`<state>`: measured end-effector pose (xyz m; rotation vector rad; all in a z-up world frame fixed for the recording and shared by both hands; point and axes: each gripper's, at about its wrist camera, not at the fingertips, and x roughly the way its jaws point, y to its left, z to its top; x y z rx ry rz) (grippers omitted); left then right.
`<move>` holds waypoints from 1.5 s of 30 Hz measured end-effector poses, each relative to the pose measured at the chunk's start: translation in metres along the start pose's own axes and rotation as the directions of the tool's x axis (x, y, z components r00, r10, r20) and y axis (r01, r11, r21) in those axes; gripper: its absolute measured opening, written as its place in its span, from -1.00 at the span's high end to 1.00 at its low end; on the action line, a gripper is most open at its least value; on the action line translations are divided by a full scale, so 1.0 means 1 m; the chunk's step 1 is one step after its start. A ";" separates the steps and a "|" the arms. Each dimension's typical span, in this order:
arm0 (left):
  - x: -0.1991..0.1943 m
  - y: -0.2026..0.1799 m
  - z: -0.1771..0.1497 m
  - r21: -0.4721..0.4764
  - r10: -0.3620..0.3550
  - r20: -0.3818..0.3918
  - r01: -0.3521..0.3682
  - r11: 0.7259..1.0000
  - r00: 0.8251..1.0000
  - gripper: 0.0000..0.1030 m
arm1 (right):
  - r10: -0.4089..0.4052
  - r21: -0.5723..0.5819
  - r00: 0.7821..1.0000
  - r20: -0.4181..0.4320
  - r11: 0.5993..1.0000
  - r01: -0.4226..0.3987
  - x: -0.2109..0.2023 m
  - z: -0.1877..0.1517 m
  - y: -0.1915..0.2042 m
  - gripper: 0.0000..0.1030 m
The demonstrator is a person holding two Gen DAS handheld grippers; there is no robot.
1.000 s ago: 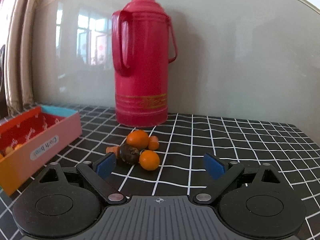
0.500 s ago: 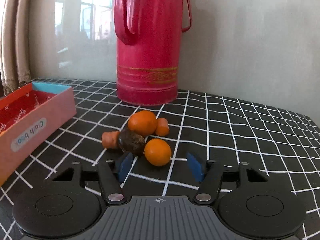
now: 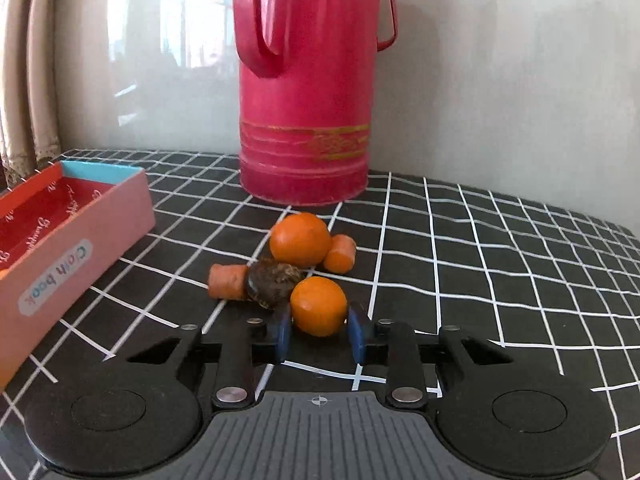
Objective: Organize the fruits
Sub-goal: 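Carry the orange over the red box and open the right gripper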
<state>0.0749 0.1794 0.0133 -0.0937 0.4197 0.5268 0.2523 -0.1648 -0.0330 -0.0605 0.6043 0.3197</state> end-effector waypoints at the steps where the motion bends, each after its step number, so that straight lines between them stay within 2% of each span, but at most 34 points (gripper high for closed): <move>1: -0.002 0.001 0.000 0.004 0.001 0.002 -0.001 1.000 1.000 -0.88 | 0.005 0.000 1.000 0.009 1.000 -0.005 -0.004 0.001 0.003 0.42; 11: -0.012 0.020 0.002 -0.004 0.023 -0.001 -0.023 1.000 1.000 -0.88 | 0.102 -0.056 0.992 0.080 0.994 -0.098 -0.044 0.012 0.060 0.41; 19: -0.013 0.039 0.003 -0.018 0.052 -0.011 -0.052 0.998 0.999 -0.88 | 0.208 -0.110 0.971 0.115 0.974 -0.196 -0.059 0.015 0.105 0.41; 30: -0.013 0.047 0.001 -0.032 0.063 -0.021 -0.064 0.997 0.998 -0.88 | 0.316 -0.191 0.943 0.102 0.937 -0.293 -0.063 0.009 0.156 0.41; 35: -0.014 0.040 0.000 0.000 0.047 -0.014 -0.047 0.999 0.999 -0.88 | 0.332 -0.224 0.939 0.093 0.926 -0.305 -0.062 0.004 0.169 0.41; 36: -0.014 0.039 0.000 0.003 0.047 -0.014 -0.047 0.999 0.999 -0.88 | 0.327 -0.235 0.940 0.100 0.926 -0.297 -0.062 0.003 0.171 0.33; 37: -0.014 0.038 0.000 0.005 0.045 -0.012 -0.045 0.999 0.999 -0.88 | 0.300 -0.244 0.946 0.120 0.933 -0.265 -0.065 0.001 0.172 -0.23; 38: -0.014 0.037 0.000 0.005 0.042 -0.015 -0.042 0.999 0.999 -0.88 | 0.285 -0.240 0.945 0.162 0.940 -0.242 -0.069 0.000 0.169 -0.59; 39: -0.013 0.036 0.000 0.007 0.041 -0.018 -0.041 0.999 0.999 -0.88 | 0.294 -0.224 0.934 0.205 0.943 -0.248 -0.074 0.000 0.164 -0.93; 40: -0.014 0.035 0.000 0.007 0.042 -0.018 -0.042 0.999 0.999 -0.88 | 0.301 -0.205 0.926 0.226 0.944 -0.257 -0.078 0.001 0.158 -0.94; 45: -0.014 0.030 0.000 -0.001 0.035 -0.028 -0.035 0.999 0.999 -0.89 | 0.237 -0.135 0.934 0.268 0.969 -0.207 -0.084 0.006 0.128 -0.96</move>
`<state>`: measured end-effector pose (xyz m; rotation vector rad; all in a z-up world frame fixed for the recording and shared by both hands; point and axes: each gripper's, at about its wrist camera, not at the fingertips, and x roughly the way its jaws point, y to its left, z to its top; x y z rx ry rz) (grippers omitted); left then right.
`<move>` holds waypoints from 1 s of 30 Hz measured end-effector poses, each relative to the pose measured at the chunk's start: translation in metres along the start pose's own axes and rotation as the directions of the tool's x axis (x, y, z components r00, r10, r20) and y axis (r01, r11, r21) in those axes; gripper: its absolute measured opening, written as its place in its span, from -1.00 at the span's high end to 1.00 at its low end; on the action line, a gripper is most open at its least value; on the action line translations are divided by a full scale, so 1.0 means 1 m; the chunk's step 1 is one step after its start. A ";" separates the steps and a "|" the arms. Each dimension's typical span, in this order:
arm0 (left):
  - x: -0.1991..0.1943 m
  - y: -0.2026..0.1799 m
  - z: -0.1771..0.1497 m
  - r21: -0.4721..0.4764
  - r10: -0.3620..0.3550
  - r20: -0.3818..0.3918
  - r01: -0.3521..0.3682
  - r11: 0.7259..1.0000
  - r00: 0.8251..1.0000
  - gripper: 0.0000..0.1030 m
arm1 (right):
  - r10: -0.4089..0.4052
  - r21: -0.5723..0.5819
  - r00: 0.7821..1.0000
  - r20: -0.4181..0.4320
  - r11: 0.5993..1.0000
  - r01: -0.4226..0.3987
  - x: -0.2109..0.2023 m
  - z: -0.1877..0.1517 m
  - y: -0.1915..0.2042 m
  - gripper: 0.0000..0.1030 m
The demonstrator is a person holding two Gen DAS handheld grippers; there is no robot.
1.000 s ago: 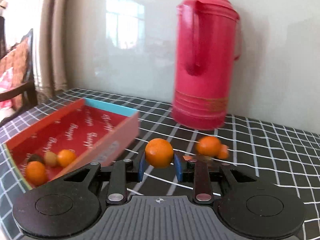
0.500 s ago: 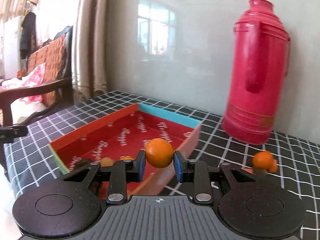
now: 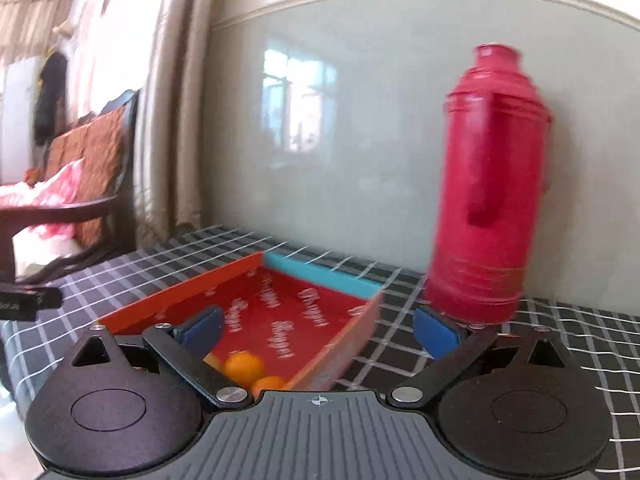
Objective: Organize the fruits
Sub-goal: 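Carry the orange over the red box and open the right gripper, then reach the left gripper to a carrot slice and grasp it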
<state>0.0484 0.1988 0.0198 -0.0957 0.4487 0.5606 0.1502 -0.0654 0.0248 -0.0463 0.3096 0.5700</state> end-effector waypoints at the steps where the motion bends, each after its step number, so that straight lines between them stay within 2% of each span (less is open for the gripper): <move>1: -0.001 -0.001 0.000 0.005 -0.002 -0.002 0.002 1.000 1.000 -0.89 | -0.016 0.015 1.000 -0.004 1.000 0.016 -0.001 -0.001 -0.008 -1.00; 7: -0.005 -0.013 0.001 0.015 -0.021 0.009 0.021 1.000 1.000 -0.89 | -0.098 0.130 0.993 -0.059 0.986 0.105 -0.009 -0.011 -0.051 -1.00; 12: -0.008 -0.032 0.002 0.039 -0.054 0.014 0.054 0.998 0.998 -0.89 | -0.161 0.215 0.986 -0.051 0.962 0.169 -0.027 -0.015 -0.085 -1.00; 18: -0.014 -0.059 0.003 0.032 -0.119 0.030 0.118 0.992 0.992 -0.88 | -0.231 0.242 0.973 -0.033 0.942 0.232 -0.049 -0.018 -0.112 -1.00; 20: -0.019 -0.072 0.003 0.038 -0.151 0.046 0.150 0.988 0.987 -0.88 | -0.259 0.246 0.966 -0.027 0.934 0.257 -0.058 -0.021 -0.120 -1.00; 25: -0.028 -0.120 -0.002 0.126 -0.224 0.056 0.215 0.968 0.973 -0.88 | -0.283 0.272 0.957 -0.057 0.918 0.288 -0.070 -0.028 -0.143 -1.00; 30: -0.039 -0.167 -0.008 0.171 -0.311 0.053 0.298 0.939 0.949 -0.87 | -0.317 0.243 0.947 -0.057 0.915 0.321 -0.084 -0.035 -0.158 -1.00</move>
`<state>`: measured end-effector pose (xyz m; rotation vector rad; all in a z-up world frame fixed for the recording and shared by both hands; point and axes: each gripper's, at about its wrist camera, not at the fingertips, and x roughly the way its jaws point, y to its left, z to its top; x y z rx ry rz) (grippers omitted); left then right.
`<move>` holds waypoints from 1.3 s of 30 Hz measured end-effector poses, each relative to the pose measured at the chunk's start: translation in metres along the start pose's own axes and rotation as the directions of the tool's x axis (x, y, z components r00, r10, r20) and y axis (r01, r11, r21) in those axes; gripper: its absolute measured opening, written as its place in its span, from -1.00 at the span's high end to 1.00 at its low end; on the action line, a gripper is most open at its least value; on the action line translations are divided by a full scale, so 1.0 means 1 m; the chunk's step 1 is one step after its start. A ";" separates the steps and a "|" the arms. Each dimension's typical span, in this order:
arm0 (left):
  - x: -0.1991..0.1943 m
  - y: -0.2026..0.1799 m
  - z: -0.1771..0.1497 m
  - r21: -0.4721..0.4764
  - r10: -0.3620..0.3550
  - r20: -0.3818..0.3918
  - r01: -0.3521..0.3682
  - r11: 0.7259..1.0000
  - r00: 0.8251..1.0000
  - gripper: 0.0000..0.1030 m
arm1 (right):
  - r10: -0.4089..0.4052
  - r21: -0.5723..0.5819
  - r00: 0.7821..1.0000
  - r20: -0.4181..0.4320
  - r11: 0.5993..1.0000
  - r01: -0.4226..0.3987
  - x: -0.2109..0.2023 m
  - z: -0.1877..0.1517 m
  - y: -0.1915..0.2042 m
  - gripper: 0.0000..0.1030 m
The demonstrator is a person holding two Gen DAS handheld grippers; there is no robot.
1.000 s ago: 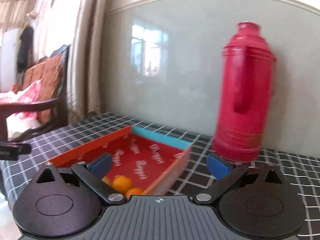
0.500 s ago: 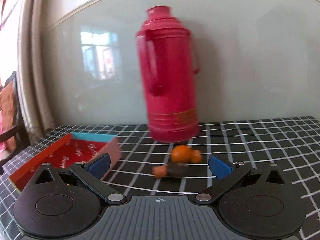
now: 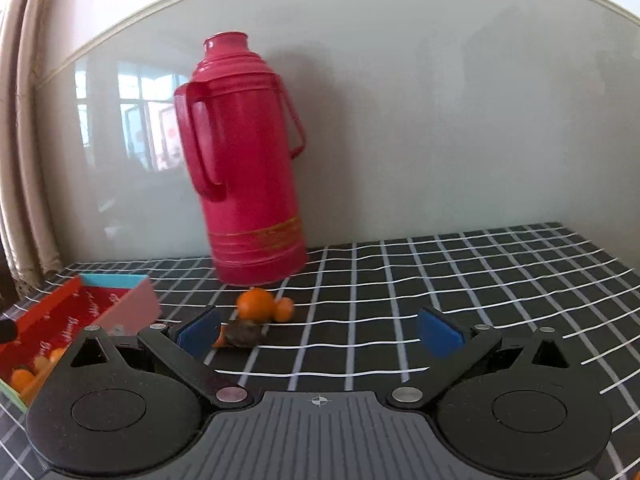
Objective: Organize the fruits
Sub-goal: 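Reach the left gripper to a carrot slice and grasp it, then move the carrot slice over the red box and open the left gripper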
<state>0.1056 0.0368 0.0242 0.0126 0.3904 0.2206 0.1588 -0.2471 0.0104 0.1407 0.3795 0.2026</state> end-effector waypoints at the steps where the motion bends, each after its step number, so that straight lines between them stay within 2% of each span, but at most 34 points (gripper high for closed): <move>1: 0.001 -0.010 0.001 0.007 -0.019 0.001 0.019 1.000 1.000 -0.87 | -0.006 -0.003 1.000 0.003 1.000 0.006 -0.001 0.000 -0.003 -1.00; 7: 0.017 -0.061 0.000 0.060 -0.128 -0.011 0.128 0.990 0.992 -0.82 | -0.039 0.013 0.999 0.008 0.999 0.039 -0.004 -0.001 -0.023 -1.00; 12: 0.040 -0.094 -0.006 0.092 -0.187 -0.069 0.193 0.977 0.980 -0.52 | -0.065 0.042 0.998 -0.008 0.997 0.066 0.000 -0.003 -0.041 -1.00; 15: 0.055 -0.109 -0.011 0.115 -0.187 -0.100 0.198 0.973 0.977 -0.48 | -0.078 0.042 0.997 -0.013 0.996 0.078 0.004 -0.004 -0.051 -1.00; 19: 0.082 -0.121 -0.017 0.110 -0.182 -0.177 0.203 0.973 0.967 -0.26 | -0.095 0.046 0.995 -0.029 0.994 0.096 0.012 -0.005 -0.062 -1.00; 27: 0.125 -0.132 -0.013 0.057 -0.149 -0.233 0.166 0.984 0.961 -0.14 | -0.090 0.097 0.994 -0.055 0.991 0.095 0.041 0.001 -0.070 -1.00; 33: 0.147 -0.135 -0.010 0.036 -0.142 -0.238 0.155 0.987 0.961 -0.02 | -0.069 0.101 0.995 -0.069 0.992 0.076 0.057 0.003 -0.067 -1.00; 34: 0.151 -0.136 -0.009 0.034 -0.147 -0.239 0.160 0.987 0.960 0.04 | -0.068 0.108 0.994 -0.083 0.991 0.077 0.063 0.003 -0.069 -1.00; 35: 0.154 -0.137 -0.009 0.033 -0.148 -0.248 0.161 0.986 0.957 0.24 | -0.065 0.110 0.992 -0.113 0.991 0.077 0.070 0.005 -0.071 -1.00; 36: 0.157 -0.139 -0.009 0.032 -0.158 -0.263 0.172 0.985 0.952 0.26 | -0.070 0.103 0.988 -0.135 0.991 0.084 0.077 0.005 -0.071 -1.00; 37: 0.158 -0.140 -0.008 0.033 -0.164 -0.257 0.179 0.983 0.952 0.47 | -0.084 0.091 0.986 -0.142 0.991 0.097 0.081 0.004 -0.070 -1.00; 38: 0.159 -0.142 -0.008 0.040 -0.172 -0.260 0.188 0.981 0.950 0.59 | -0.106 0.076 0.983 -0.148 0.990 0.118 0.085 0.004 -0.070 -1.00; 39: 0.157 -0.144 -0.008 0.053 -0.169 -0.258 0.189 0.981 0.951 0.63 | -0.112 0.074 0.981 -0.157 0.989 0.124 0.087 0.003 -0.070 -1.00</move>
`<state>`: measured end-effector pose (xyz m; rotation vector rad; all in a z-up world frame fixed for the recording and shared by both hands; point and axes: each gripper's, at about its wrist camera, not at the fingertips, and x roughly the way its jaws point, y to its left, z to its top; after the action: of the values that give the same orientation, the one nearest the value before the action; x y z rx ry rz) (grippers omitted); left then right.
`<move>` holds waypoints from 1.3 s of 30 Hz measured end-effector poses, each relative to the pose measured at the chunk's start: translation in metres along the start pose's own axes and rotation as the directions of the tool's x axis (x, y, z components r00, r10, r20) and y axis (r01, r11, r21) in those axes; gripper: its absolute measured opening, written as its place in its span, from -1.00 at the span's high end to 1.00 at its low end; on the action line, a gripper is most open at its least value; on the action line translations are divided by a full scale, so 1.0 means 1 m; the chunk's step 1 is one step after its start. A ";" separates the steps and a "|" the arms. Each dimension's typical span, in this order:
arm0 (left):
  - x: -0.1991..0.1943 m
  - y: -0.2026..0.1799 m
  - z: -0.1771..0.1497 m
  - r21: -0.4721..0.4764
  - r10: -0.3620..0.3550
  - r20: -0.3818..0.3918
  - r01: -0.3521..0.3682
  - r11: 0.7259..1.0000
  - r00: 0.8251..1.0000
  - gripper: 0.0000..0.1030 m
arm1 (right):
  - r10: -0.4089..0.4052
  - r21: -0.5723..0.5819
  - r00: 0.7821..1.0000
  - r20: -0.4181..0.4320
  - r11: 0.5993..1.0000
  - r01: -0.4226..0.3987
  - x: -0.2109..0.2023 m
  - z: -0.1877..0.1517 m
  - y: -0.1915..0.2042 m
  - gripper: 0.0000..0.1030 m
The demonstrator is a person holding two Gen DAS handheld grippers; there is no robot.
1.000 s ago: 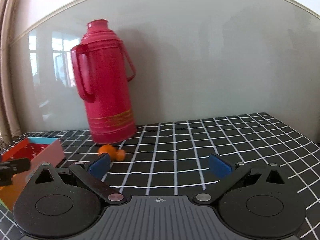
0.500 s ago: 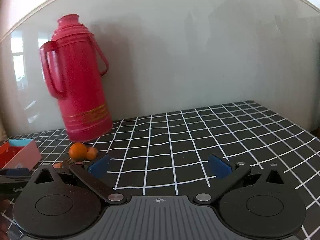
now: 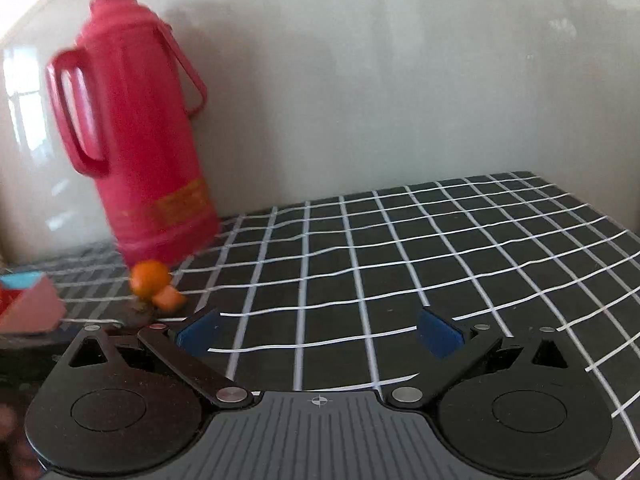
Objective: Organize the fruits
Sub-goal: 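Move the carrot slice over the red box and open the left gripper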
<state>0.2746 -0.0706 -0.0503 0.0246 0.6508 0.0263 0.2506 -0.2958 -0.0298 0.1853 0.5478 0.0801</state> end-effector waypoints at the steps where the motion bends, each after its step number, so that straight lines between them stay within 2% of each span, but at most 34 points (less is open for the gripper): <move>1: -0.001 -0.001 0.000 0.006 -0.004 0.004 0.004 1.000 1.000 0.74 | 0.005 0.008 1.000 -0.005 1.000 -0.005 0.001 0.000 -0.001 -1.00; 8: -0.017 -0.002 -0.006 0.013 -0.024 0.012 0.024 1.000 1.000 0.74 | 0.018 0.007 1.000 0.009 1.000 -0.018 -0.006 -0.001 -0.003 -1.00; 16: -0.071 0.007 -0.008 0.056 -0.022 0.106 0.016 0.998 0.994 0.74 | 0.030 -0.025 0.999 0.023 0.999 -0.030 -0.018 -0.004 0.003 -1.00; 23: -0.128 0.043 -0.018 0.050 0.070 0.210 -0.082 0.995 0.975 0.74 | 0.052 -0.042 0.998 0.021 0.998 -0.051 -0.029 -0.011 0.013 -1.00; 30: -0.151 0.101 -0.040 -0.062 0.175 0.182 -0.167 0.984 0.967 0.74 | 0.088 -0.042 0.995 0.052 0.995 -0.086 -0.050 -0.020 0.035 -1.00; 35: -0.153 0.131 -0.047 -0.116 0.209 0.153 -0.192 0.974 0.966 0.73 | 0.107 -0.062 0.993 0.043 0.993 -0.104 -0.052 -0.027 0.055 -1.00; 36: -0.151 0.134 -0.049 -0.117 0.208 0.143 -0.192 0.974 0.968 0.64 | 0.113 -0.066 0.993 0.040 0.992 -0.110 -0.052 -0.028 0.060 -1.00; 37: -0.149 0.136 -0.052 -0.126 0.208 0.138 -0.191 0.974 0.968 0.16 | 0.115 -0.069 0.993 0.039 0.991 -0.112 -0.051 -0.028 0.062 -1.00; 38: -0.148 0.137 -0.055 -0.135 0.216 0.138 -0.198 0.971 0.967 -0.60 | 0.118 -0.074 0.992 0.039 0.991 -0.115 -0.050 -0.028 0.066 -1.00; 39: -0.149 0.137 -0.056 -0.136 0.231 0.151 -0.211 0.968 0.961 -0.73 | 0.124 -0.080 0.992 0.038 0.989 -0.121 -0.050 -0.028 0.071 -1.00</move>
<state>0.1202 0.0621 -0.0009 -0.0148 0.4765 0.2765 0.1916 -0.2285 -0.0139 0.1449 0.4890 0.2159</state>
